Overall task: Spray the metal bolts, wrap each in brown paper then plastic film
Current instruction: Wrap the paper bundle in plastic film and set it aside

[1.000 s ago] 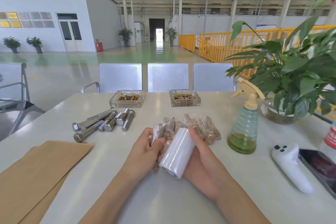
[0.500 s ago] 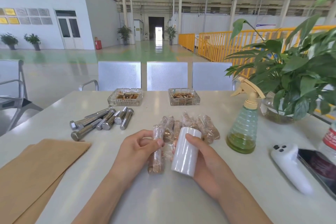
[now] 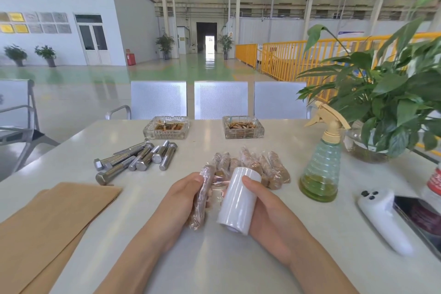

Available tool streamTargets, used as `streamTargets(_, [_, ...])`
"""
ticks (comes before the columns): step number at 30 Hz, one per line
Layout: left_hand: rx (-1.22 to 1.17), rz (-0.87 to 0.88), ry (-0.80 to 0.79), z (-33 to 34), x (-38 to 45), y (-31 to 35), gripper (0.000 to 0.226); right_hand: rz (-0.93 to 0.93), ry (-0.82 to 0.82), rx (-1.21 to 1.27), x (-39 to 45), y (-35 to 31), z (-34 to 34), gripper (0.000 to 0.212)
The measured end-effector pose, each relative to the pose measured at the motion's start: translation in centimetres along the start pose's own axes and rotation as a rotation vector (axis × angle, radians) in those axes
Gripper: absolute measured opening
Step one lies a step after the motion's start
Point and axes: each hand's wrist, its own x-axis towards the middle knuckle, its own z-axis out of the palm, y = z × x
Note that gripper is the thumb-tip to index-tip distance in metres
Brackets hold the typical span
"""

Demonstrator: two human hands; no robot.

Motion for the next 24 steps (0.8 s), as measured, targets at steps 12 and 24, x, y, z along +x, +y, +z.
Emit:
streamTargets(12, [-0.096, 0.126, -0.028, 0.7, -0.6, 0.3, 0.018, -0.104, 0.014, -0.247, -0.1, -0.1, 0.3, 0.053])
streamTargets(24, [-0.107, 0.089, -0.236, 1.1, -0.9, 0.8, 0.044, -0.391, 0.063, -0.587, -0.1, 1.5, 1.8, 0.037])
